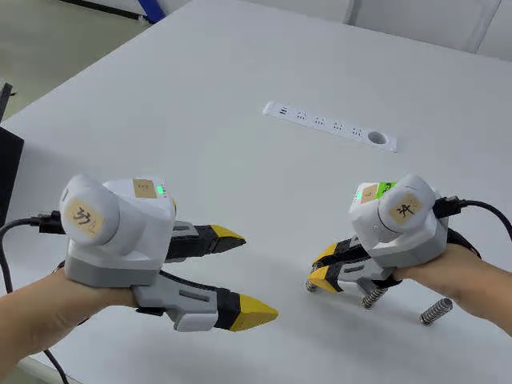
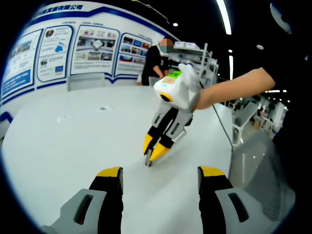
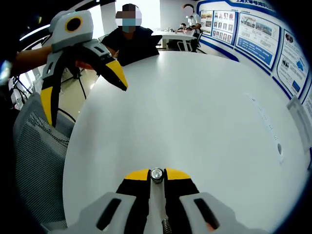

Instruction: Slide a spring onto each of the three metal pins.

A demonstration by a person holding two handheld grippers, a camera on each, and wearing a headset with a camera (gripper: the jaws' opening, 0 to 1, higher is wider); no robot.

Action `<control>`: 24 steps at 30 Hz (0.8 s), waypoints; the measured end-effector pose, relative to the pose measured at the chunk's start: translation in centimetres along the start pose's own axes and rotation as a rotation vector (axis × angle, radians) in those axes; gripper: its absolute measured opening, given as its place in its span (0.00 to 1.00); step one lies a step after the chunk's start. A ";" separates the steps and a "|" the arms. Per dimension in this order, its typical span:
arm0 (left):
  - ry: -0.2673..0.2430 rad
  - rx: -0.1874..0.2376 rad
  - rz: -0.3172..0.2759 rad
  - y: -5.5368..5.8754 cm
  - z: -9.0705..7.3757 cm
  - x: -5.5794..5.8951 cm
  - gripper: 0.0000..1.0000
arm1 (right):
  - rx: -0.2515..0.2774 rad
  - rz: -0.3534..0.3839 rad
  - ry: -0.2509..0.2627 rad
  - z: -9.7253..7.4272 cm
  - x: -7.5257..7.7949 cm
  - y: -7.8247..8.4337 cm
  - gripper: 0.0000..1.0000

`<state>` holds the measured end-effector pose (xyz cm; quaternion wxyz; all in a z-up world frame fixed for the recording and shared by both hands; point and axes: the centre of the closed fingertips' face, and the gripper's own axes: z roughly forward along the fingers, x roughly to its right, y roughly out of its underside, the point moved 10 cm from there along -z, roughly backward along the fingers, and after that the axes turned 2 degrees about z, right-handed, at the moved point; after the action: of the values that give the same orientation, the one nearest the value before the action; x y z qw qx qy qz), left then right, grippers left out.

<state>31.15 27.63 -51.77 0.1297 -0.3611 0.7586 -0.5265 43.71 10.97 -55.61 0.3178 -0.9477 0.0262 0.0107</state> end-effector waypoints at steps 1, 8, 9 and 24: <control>0.000 -0.002 0.000 0.0 0.0 0.0 0.63 | 0.009 0.004 0.002 0.0 0.0 0.0 0.12; 0.005 -0.007 -0.002 0.1 -0.1 0.2 0.63 | 0.006 0.004 0.005 0.1 0.0 -0.1 0.12; 0.006 -0.006 -0.003 0.1 -0.1 0.2 0.64 | 0.004 0.005 0.007 0.0 0.0 0.0 0.12; 0.008 -0.012 0.007 -0.5 0.6 0.3 0.64 | 0.099 0.036 0.038 -2.4 -0.2 -0.8 0.18</control>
<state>31.49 26.86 -51.50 0.1262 -0.3572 0.7634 -0.5232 43.56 10.17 -53.22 0.3636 -0.9302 0.0497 -0.0028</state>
